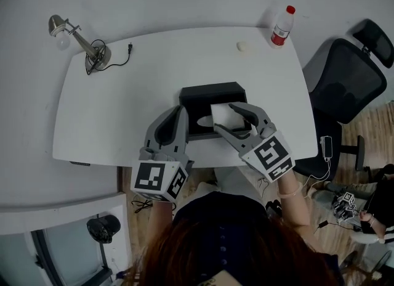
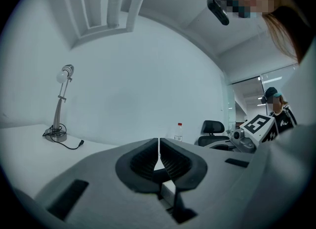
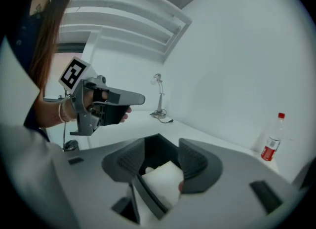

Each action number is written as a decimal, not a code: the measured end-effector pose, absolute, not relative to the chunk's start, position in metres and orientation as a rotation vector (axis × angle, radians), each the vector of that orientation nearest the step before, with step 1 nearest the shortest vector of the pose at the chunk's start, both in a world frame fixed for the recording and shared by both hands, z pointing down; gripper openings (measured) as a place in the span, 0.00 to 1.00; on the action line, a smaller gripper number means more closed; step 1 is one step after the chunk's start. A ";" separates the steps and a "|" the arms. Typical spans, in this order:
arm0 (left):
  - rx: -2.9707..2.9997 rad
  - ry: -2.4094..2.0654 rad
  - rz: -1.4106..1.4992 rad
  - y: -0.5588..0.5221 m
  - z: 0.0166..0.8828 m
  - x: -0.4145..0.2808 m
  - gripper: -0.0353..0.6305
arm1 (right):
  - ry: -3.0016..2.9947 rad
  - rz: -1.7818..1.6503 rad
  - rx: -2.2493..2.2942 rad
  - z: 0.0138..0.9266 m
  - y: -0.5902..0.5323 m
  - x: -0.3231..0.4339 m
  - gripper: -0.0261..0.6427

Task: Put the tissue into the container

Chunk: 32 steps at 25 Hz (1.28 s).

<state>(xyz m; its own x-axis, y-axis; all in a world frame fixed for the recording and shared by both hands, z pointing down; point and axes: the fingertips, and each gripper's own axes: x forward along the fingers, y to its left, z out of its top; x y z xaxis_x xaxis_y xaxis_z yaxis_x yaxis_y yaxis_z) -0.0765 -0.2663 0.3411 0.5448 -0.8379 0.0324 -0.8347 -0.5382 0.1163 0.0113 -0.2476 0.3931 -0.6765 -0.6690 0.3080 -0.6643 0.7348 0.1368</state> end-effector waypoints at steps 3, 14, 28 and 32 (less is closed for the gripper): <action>2.672 -1.416 -0.047 -0.257 0.340 -0.080 0.10 | -2.611 -0.017 1.125 0.385 -0.241 0.012 0.33; 2.726 -1.327 -0.048 -0.225 0.340 -0.088 0.10 | -2.565 0.000 1.316 0.376 -0.209 0.008 0.25; 2.775 -1.272 -0.055 -0.208 0.338 -0.082 0.10 | -2.568 -0.001 1.485 0.362 -0.191 0.015 0.16; 2.773 -1.265 -0.048 -0.207 0.341 -0.078 0.10 | -2.561 0.009 1.508 0.363 -0.187 0.020 0.12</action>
